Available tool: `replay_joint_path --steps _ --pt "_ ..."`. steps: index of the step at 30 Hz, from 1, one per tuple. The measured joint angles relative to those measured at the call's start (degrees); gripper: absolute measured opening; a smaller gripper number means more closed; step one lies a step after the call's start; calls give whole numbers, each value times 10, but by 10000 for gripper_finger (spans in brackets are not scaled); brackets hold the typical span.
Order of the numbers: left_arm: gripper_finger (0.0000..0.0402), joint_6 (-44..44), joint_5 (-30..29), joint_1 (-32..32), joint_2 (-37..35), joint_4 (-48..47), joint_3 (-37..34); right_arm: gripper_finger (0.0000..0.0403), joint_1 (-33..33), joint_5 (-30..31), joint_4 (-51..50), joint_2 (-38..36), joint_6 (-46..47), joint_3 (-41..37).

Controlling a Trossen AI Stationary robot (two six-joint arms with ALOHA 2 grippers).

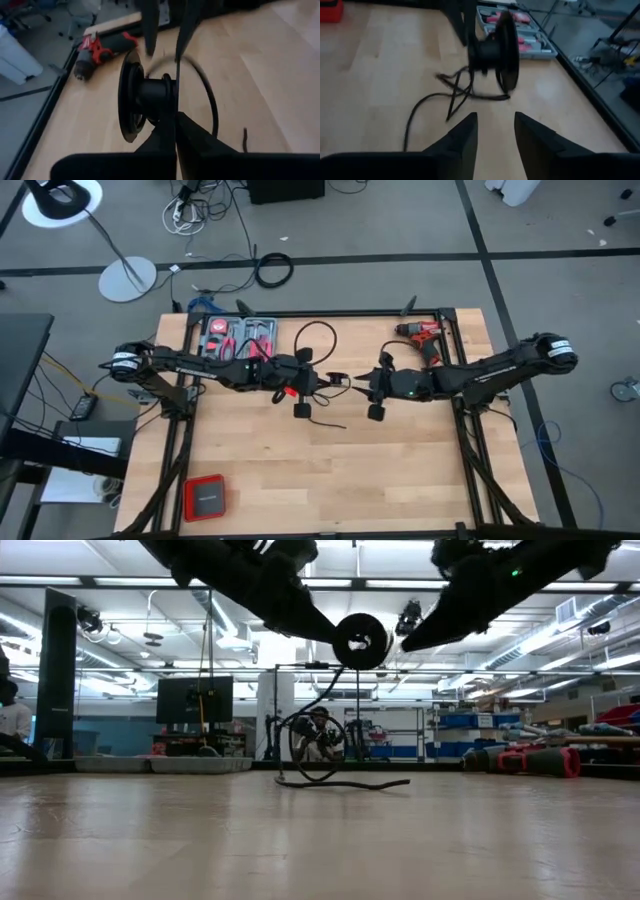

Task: Coil cords
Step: Uncoil the black wire on the spool

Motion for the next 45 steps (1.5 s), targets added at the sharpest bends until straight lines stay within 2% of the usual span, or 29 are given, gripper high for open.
replay_joint_path --steps 5,10,16,21,25,28,33,38,45 --pt "0 2 -30 0 -25 -47 0 132 24 6 -66 -47 101 0" --pt "0 3 -12 -5 -46 -24 0 124 55 1 -53 -19 154 1" --pt "0 5 19 -21 -49 17 0 123 66 11 37 32 156 0" --pt "0 8 23 -31 -49 22 0 123 49 7 64 41 135 -11" --pt "0 21 72 -34 -48 37 0 123 22 -53 184 43 124 -74" --pt "0 38 136 -33 -48 42 -1 123 -7 -95 273 43 126 -136" --pt "0 70 267 -23 -45 128 -38 123 -47 -233 423 45 151 -214" --pt "0 57 330 17 -37 214 -74 123 -73 -298 444 45 168 -229" --pt "0 -14 404 80 5 283 -90 116 -111 -321 454 94 169 -199"
